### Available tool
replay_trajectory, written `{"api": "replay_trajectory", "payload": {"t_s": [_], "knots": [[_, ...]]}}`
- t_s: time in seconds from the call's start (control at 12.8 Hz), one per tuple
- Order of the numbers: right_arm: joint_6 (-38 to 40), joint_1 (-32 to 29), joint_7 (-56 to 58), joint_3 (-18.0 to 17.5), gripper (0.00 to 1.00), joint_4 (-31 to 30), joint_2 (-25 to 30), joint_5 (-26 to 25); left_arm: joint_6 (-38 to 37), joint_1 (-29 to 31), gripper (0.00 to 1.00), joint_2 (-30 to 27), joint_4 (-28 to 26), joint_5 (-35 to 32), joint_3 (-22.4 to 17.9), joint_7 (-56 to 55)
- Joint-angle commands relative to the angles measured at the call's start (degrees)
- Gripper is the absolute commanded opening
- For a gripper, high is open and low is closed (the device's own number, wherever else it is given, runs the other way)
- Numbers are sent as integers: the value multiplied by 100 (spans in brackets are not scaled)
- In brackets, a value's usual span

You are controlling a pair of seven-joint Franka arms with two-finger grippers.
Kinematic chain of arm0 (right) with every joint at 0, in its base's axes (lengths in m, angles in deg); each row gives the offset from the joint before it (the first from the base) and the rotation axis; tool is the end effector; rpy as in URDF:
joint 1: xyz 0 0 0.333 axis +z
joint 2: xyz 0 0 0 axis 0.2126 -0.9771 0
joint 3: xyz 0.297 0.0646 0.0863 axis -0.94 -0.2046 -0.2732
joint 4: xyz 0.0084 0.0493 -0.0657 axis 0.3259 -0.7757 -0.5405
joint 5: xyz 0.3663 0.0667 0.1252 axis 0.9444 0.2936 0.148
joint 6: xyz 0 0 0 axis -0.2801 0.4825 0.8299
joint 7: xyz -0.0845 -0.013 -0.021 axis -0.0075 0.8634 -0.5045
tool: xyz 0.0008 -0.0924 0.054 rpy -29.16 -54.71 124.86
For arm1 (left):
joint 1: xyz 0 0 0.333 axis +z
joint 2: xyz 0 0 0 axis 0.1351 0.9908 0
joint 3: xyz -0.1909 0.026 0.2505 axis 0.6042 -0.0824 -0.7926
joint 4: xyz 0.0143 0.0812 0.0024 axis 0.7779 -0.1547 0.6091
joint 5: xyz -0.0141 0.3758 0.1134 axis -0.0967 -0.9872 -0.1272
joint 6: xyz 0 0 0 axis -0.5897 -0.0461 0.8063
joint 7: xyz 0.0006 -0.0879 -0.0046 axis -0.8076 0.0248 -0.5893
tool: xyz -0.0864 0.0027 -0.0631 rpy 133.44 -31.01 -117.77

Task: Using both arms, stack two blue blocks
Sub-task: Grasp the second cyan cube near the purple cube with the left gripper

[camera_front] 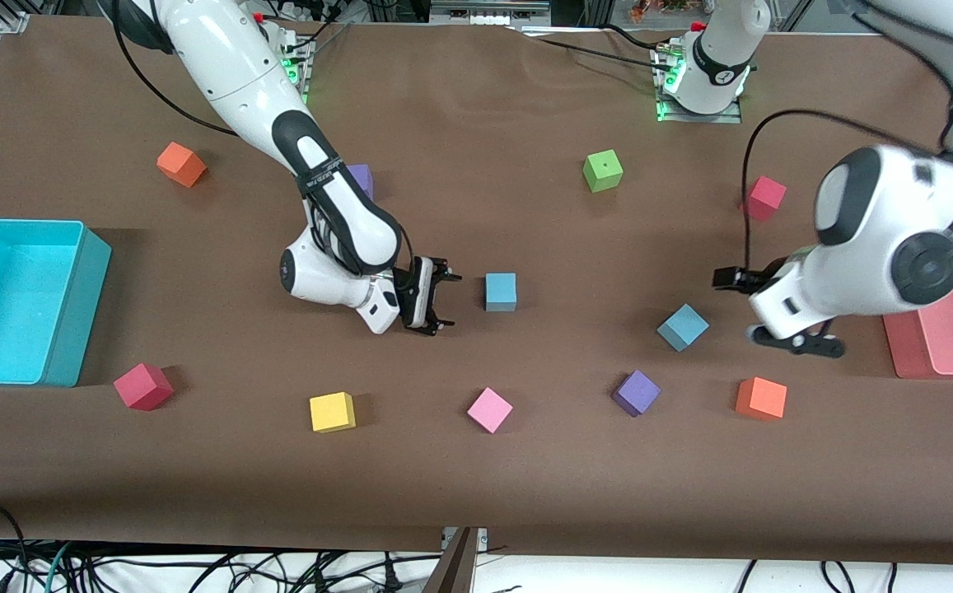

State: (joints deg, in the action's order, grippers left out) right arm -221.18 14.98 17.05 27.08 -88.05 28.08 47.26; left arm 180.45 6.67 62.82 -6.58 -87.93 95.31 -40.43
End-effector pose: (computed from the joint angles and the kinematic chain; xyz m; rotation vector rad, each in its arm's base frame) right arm 0.5552 0.3697 0.1290 -1.8772 -1.4809 -0.5360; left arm 0.6391 -0.0917 0.3723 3.0501 -0.3160 -0.4528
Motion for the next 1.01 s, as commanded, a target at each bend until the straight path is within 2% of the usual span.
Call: {"api": "replay_trajectory", "payload": {"t_s": [0.0,0.23,0.47,0.7,0.93], "knots": [[-16,183,30,-28,100,186,-69,142,305,-154,100,541,80,-7,-7,895],[-105,236,20,-45,100,212,-104,151,867,-338,100,981,-42,-654,-7,1295],[-122,280,423,-37,100,397,-245,124,1694,-637,100,1000,-500,-1517,2,1365],[-341,280,687,-37,100,406,-307,133,2335,-611,100,991,-965,-1774,2,1644],[-360,236,952,-45,100,397,-324,151,2407,-550,100,939,-1158,-1774,2,1892]]}}
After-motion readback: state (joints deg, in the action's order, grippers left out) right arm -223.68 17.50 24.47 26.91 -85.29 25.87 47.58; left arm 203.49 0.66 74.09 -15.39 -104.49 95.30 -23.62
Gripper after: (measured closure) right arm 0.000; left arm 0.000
